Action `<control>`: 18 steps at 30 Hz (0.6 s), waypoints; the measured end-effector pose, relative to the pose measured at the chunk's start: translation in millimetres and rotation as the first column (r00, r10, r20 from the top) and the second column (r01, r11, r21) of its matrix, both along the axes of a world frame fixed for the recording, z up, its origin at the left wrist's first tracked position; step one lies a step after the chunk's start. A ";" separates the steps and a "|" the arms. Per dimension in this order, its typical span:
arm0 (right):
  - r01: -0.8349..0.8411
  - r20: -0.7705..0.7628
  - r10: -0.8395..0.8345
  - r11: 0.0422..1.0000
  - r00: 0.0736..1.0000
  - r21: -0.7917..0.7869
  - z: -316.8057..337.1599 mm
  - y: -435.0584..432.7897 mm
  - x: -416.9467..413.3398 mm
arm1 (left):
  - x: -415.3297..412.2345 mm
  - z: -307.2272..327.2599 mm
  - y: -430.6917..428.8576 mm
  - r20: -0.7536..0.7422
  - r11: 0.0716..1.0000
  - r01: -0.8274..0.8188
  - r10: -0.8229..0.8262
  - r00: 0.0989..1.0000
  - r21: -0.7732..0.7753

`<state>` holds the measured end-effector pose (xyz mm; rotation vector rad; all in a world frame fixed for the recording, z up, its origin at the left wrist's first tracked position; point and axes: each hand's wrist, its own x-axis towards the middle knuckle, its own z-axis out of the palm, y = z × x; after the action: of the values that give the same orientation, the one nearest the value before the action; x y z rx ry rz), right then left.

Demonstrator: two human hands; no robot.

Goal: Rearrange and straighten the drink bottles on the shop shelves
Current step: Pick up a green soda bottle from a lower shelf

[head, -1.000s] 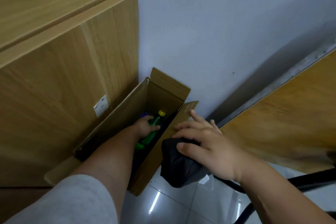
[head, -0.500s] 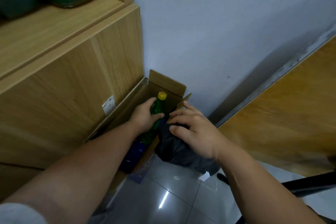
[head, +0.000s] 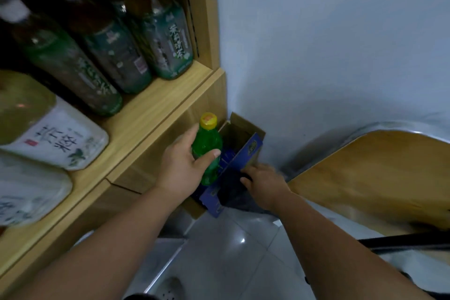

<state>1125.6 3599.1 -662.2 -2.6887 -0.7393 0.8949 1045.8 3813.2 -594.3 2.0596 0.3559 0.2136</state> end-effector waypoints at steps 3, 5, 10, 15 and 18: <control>0.033 -0.056 -0.031 0.999 0.998 0.043 42.6 10.4 -5.9 | -9.7 64.2 7.1 0.020 0.995 -0.048 0.050 0.999 -0.091; 0.080 -0.084 -0.067 0.984 0.994 0.160 87.9 20.1 -10.7 | -16.2 103.6 9.3 0.024 0.991 -0.046 0.050 0.998 -0.123; 0.182 -0.216 -0.081 0.845 0.973 0.503 225.4 40.0 -38.4 | -36.9 196.0 9.7 0.064 0.960 -0.067 0.087 0.994 -0.271; 0.193 -0.198 -0.083 0.738 0.977 0.646 335.5 58.2 -70.5 | -59.1 292.5 14.3 0.066 0.954 -0.035 0.057 0.996 -0.298; 0.193 -0.097 -0.170 0.752 0.981 0.630 384.7 74.2 -90.2 | -74.0 335.8 18.4 0.052 0.952 -0.007 0.024 0.998 -0.307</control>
<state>1035.4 3673.2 -277.4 -2.0781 -0.6140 0.5069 971.8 3831.6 -258.5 1.7411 0.3479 0.2099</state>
